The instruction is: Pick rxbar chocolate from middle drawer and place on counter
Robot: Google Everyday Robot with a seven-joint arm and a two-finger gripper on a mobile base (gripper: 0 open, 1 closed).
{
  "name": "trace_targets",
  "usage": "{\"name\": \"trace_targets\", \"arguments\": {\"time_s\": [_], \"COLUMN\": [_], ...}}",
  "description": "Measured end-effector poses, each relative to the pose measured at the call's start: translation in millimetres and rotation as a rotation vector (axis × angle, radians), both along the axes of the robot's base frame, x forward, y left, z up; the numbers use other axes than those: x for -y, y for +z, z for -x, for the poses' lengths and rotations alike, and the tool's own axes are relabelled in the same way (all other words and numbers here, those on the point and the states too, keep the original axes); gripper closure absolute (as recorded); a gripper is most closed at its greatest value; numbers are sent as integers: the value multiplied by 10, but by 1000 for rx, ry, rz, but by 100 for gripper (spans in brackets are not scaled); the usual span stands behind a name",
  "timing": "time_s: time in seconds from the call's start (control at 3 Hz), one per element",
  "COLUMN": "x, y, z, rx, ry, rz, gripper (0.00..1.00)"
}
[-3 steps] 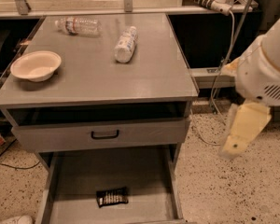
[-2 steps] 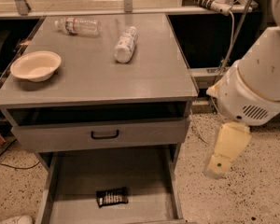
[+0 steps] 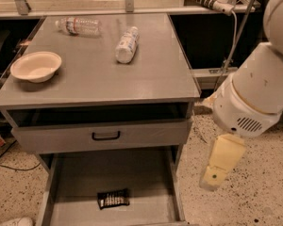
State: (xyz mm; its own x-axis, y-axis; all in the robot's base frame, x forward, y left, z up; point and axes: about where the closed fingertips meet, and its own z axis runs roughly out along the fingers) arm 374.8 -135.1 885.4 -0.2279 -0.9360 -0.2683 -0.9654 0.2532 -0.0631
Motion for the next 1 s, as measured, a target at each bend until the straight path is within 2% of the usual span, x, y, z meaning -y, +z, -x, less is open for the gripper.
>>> {"name": "trace_targets", "arguments": {"time_s": [0.33,0.67,1.0], "x": [-442,-834,-1108], "y": [-346,-801,-1172], "z": [206,306,300], "rx": [-57,-115,-163], "ry": [23,39,38], "rz": [-71,-128,-179], "gripper": [0,0,0]}}
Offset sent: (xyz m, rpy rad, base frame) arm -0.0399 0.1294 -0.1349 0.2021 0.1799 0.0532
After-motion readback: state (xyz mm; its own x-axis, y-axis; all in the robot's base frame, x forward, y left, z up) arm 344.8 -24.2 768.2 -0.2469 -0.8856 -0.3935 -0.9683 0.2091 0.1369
